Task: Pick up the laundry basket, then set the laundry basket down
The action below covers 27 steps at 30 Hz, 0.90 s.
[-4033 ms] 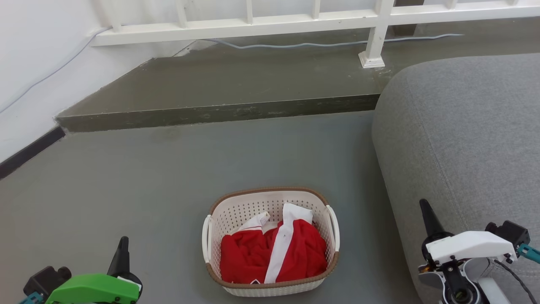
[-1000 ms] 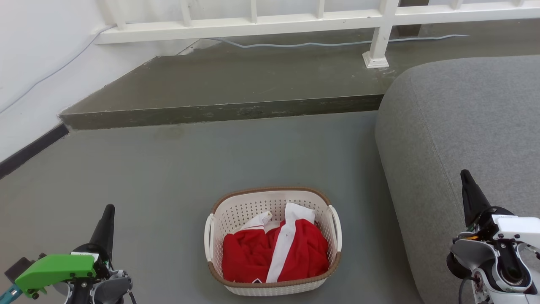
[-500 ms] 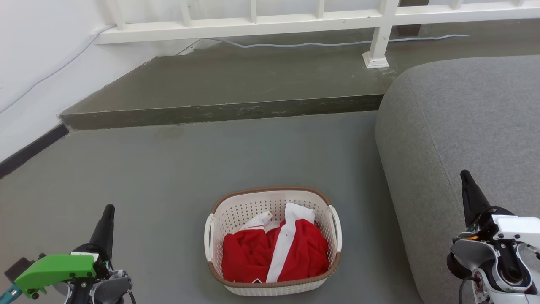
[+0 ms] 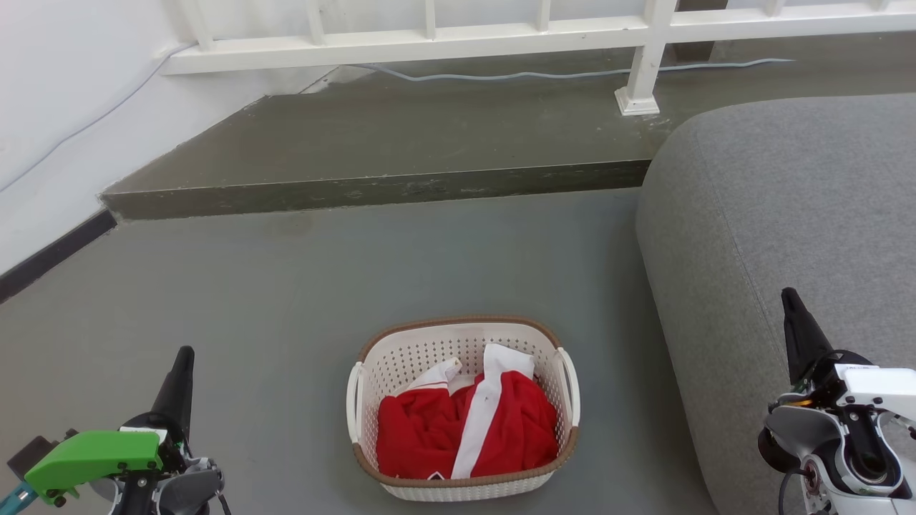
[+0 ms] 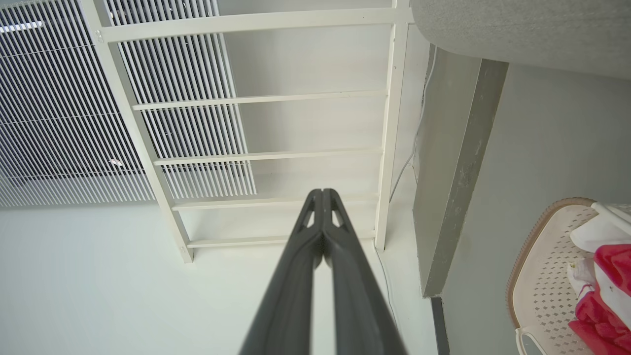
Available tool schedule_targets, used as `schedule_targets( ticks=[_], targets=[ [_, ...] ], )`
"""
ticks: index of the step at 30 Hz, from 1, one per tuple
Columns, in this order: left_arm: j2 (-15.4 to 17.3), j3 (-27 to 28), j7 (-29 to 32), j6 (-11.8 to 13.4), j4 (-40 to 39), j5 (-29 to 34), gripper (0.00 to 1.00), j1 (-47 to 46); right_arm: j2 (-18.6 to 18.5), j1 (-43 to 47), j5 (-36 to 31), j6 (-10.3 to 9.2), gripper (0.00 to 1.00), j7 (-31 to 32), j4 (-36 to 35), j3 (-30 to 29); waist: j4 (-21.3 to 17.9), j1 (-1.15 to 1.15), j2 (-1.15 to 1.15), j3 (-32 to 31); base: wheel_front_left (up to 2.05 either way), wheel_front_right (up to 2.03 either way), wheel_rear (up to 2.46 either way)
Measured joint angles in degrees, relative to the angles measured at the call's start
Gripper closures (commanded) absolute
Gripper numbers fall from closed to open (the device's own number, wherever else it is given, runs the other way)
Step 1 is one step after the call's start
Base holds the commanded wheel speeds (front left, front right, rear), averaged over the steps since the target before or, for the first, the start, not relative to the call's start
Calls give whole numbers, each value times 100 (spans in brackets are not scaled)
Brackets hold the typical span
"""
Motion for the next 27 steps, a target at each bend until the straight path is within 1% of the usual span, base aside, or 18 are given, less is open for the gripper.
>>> schedule_targets(
  ticks=[27],
  targets=[
    [-1, 3, 0, 0, -1, 0, 100, 0, 1, -1, 0, 0, 100, 16, 5, -13, 0, 0, 0, 0, 0, 0, 0]
  ],
)
